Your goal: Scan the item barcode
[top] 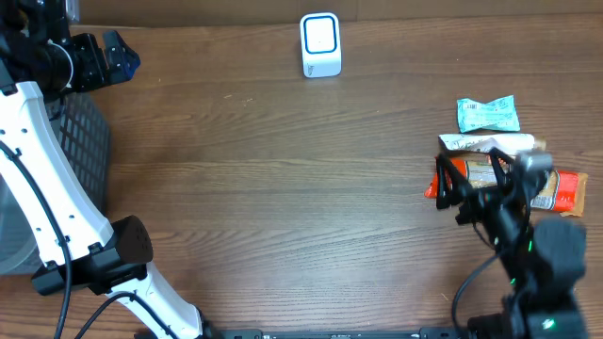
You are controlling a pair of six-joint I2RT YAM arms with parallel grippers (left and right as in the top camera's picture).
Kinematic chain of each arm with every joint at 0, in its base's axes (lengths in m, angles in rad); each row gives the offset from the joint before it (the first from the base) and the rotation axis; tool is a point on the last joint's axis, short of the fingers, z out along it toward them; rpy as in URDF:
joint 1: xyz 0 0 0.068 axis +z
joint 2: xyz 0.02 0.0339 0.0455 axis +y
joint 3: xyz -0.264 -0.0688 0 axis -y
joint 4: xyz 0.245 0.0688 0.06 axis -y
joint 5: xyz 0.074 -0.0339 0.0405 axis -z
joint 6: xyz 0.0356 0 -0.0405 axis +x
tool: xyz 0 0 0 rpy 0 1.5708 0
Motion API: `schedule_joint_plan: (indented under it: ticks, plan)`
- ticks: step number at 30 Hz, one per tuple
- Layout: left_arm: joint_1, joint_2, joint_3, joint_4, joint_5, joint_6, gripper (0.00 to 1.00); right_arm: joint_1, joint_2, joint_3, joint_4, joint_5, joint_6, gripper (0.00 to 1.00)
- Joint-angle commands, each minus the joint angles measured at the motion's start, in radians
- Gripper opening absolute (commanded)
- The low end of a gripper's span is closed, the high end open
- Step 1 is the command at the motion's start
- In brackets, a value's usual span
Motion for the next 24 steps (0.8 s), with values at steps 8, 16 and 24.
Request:
schedule_joint_plan:
  ticks: [8, 16, 24]
  plan:
    - [-0.008, 0.002, 0.002, -0.001, 0.008, 0.019, 1.0, 0.004, -0.292, -0.467, 0.359, 0.128, -0.003, 1.0]
    - [-0.008, 0.002, 0.002, -0.002, 0.008, 0.019, 1.0, 0.003, -0.425, -0.468, 0.115, 0.193, -0.004, 1.0]
    - [-0.008, 0.002, 0.002, -0.002, 0.008, 0.02, 0.99, 0.005, -0.483, -0.468, 0.073, 0.188, 0.001, 1.0]
